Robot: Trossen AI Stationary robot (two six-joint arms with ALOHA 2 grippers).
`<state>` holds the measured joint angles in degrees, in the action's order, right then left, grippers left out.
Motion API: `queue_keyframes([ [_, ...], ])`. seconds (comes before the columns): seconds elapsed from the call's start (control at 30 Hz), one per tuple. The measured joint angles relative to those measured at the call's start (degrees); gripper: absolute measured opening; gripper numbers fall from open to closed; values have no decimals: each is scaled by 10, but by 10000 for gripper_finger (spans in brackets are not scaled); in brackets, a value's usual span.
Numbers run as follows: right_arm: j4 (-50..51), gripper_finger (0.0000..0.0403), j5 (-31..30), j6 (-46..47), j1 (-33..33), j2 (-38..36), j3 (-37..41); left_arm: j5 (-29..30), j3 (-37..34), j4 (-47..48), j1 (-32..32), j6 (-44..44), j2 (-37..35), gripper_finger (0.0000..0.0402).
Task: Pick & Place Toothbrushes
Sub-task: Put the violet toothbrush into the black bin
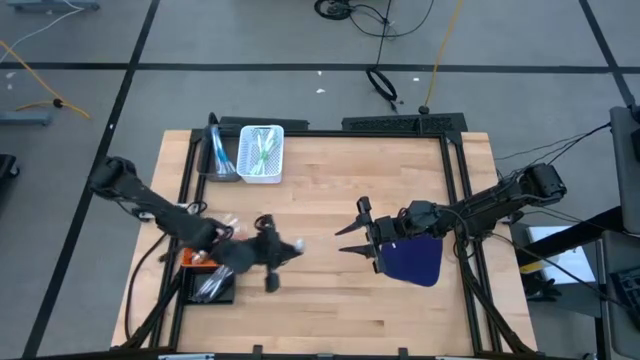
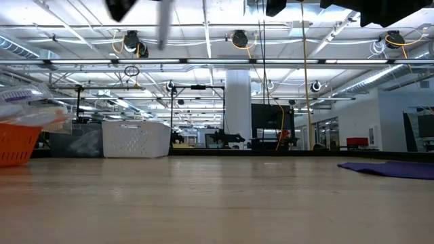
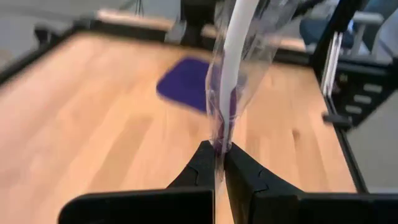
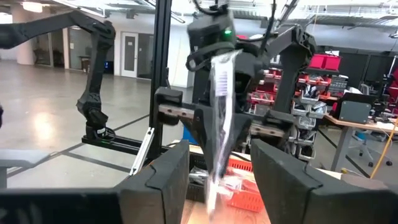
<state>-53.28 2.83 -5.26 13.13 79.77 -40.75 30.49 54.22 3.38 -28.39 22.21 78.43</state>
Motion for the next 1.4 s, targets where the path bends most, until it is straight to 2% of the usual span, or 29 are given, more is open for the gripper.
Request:
queue_keyframes([
  [0.23, 0, 157, 0, 0, 0, 0, 0, 8, 0, 217, -85, 206, -74, 4],
  [0.5, 1, 155, 0, 0, 0, 0, 0, -70, 0, 389, -158, 417, -107, 4],
  [0.63, 4, 155, 0, 0, 0, 0, 0, -122, 0, 448, -184, 483, -107, 4],
  [0.8, 4, 155, 0, 0, 0, 0, 0, -147, 0, 504, -212, 564, -107, 4],
  [0.93, 8, 155, 0, 0, 0, 0, 0, -174, 0, 524, -234, 588, -107, 4],
  [1.17, 13, 155, 0, 0, 0, 0, 0, -183, 0, 561, -270, 659, -101, 4],
  [1.4, 13, 155, 0, 0, 0, 0, 0, -222, -1, 586, -293, 710, -65, 8],
])
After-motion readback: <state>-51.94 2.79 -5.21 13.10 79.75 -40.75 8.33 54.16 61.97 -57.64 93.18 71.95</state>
